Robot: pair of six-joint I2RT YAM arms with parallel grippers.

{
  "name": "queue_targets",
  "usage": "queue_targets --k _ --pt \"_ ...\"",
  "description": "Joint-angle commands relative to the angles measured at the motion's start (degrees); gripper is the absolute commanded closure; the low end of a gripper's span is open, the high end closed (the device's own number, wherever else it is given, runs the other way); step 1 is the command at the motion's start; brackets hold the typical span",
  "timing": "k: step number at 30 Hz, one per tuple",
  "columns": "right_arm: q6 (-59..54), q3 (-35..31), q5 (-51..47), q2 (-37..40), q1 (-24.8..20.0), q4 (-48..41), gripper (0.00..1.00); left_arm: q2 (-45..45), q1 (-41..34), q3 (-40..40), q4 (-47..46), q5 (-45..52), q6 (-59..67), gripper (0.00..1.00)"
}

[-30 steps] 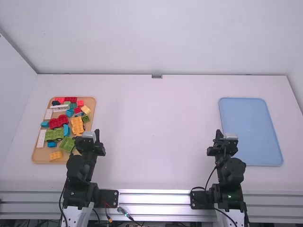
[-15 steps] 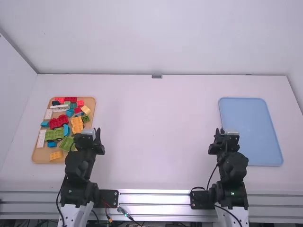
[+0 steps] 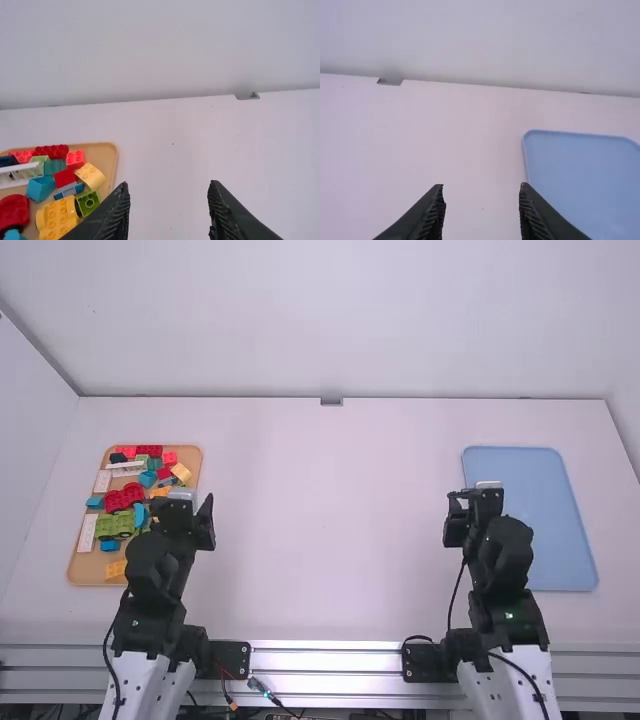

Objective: Assemble lego blocks to make yellow taxi

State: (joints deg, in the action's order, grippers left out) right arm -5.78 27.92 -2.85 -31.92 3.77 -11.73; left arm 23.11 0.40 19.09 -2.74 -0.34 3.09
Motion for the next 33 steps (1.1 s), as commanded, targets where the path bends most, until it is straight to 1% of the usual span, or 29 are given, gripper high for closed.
queue_targets --k 1,5,8,10,11,13,14,17,21,22,23,24,27,30,31,33 --pt "-1.6 5.4 -1.1 -4.0 0.8 -1.1 0.56 3.4 0.7 3.7 -0.1 -0.7 1.6 0.56" --pt "0.6 11.4 -1.9 -10.9 1.2 -3.6 0.48 9.2 0.9 7.7 -0.2 -1.0 4.9 0.48" --pt "1.4 15.3 -2.4 -15.8 1.0 -5.2 0.42 13.2 1.1 10.3 -0.4 -1.3 4.4 0.43" --pt "1.7 19.1 -2.7 -20.6 0.5 -6.8 0.37 17.2 1.2 13.0 -0.9 -6.2 1.3 0.38" --pt "1.8 19.9 -2.8 -21.6 0.4 -7.1 0.36 18.1 1.3 13.6 -1.2 -7.6 0.8 0.37" --pt "1.7 23.0 -3.2 -25.7 0.0 -8.4 0.32 21.8 1.4 16.1 -2.7 -13.5 -1.4 0.33" --pt "1.7 23.8 -3.3 -26.8 -0.1 -8.7 0.31 22.9 1.4 16.9 -3.1 -14.5 -1.8 0.31" --pt "1.3 28.6 -3.9 -33.0 -0.4 -10.2 0.25 29.2 1.7 22.9 -9.1 -17.3 -2.3 0.25" --pt "1.0 32.8 -4.4 -37.9 -0.1 -11.7 0.19 35.3 3.9 30.6 -18.7 -18.6 -4.8 0.19" --pt "0.9 34.2 -4.6 -39.4 0.1 -12.1 0.17 37.6 5.3 33.5 -21.9 -18.1 -5.9 0.17" --pt "0.8 35.7 -4.7 -41.2 0.6 -12.6 0.15 40.6 7.6 37.1 -25.6 -15.7 -6.0 0.15" --pt "0.7 36.0 -4.8 -41.5 0.7 -12.7 0.15 41.1 7.9 37.6 -26.1 -15.4 -5.9 0.15" --pt "0.0 39.4 -5.2 -45.4 1.8 -13.9 0.1 48.9 15.2 45.1 -33.8 -5.7 -2.4 0.1" --pt "-1.1 41.6 -5.5 -48.0 2.4 -14.8 0.07 55.4 20.7 48.6 -37.6 1.0 1.1 0.07" --pt "-1.2 41.9 -5.5 -48.4 2.6 -14.9 0.07 56.3 21.3 48.9 -38.0 1.5 1.2 0.07" --pt "-1.5 43.7 -5.9 -50.3 3.3 -15.5 0.04 62.2 25.0 50.6 -40.8 2.4 1.3 0.05"
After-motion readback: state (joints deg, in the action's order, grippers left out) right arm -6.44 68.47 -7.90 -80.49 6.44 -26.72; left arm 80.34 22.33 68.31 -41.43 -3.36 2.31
